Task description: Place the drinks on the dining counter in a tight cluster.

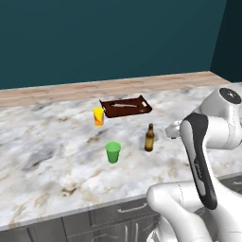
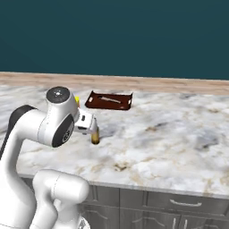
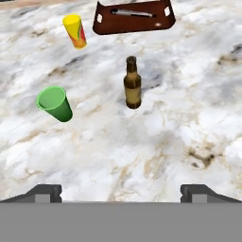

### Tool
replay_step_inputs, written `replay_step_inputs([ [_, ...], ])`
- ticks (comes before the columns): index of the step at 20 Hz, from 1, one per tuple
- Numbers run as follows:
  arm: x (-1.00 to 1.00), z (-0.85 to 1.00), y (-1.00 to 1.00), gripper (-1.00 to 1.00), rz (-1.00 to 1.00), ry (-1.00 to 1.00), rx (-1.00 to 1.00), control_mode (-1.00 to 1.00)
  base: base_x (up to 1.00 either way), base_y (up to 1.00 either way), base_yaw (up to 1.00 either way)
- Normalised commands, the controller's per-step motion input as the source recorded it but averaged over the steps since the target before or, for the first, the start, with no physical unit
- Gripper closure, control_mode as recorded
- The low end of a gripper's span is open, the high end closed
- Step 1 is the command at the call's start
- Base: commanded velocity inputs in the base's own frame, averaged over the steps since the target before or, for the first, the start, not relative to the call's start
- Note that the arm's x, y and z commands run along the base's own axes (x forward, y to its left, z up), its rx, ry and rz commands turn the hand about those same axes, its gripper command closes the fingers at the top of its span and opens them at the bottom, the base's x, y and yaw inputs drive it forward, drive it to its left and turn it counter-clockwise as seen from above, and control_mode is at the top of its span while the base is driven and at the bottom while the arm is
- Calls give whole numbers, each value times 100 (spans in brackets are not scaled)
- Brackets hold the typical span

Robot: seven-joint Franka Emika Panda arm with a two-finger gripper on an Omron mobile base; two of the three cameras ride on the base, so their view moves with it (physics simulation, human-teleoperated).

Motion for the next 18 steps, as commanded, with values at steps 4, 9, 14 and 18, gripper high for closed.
replay_step_inputs([
  [4, 0, 0, 0, -100, 0, 0, 0, 100, -95, 0, 1],
  [9, 0, 0, 0, -100, 0, 0, 0, 100, -57, 28, 36],
  [14, 0, 0, 0, -100, 0, 0, 0, 100, -7, 62, 86],
  [18, 0, 0, 0, -100, 0, 0, 0, 100, 0, 27, 100],
])
